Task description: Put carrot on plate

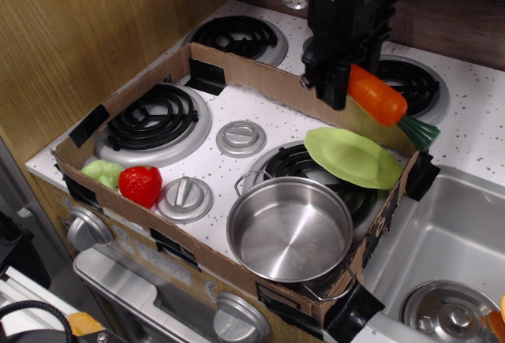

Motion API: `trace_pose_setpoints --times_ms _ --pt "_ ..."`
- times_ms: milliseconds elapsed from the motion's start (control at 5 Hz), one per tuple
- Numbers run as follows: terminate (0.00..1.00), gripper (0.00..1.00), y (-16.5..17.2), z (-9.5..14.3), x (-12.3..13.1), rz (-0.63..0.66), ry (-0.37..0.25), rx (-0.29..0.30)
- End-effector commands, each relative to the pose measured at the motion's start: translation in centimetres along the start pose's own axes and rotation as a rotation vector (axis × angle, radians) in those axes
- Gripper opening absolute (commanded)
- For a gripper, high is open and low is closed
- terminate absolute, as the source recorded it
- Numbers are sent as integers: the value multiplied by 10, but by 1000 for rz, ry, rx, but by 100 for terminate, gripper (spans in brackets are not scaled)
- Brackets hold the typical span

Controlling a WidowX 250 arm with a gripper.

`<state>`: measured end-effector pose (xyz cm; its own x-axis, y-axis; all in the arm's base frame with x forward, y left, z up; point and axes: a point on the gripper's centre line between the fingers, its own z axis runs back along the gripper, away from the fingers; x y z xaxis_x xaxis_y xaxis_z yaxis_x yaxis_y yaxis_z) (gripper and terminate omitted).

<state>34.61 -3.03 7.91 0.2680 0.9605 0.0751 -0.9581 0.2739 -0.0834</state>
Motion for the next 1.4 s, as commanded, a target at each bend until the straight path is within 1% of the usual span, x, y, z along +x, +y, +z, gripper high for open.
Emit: trace_pose_setpoints --times_ms 0,200,400,600,800,1000,1200 --pt "0 0 0 -7 -12 11 25 -83" --pt "0 100 1 -22 -23 32 37 -136" --pt "0 100 1 -35 -32 17 8 -205" --pt "0 100 -1 -33 -38 14 -46 -243" --pt "0 100 -9 -16 -43 76 -121 -238" --pt "0 100 -11 23 -44 71 -192 -231" --pt "0 100 -9 54 -41 -2 -206 -182"
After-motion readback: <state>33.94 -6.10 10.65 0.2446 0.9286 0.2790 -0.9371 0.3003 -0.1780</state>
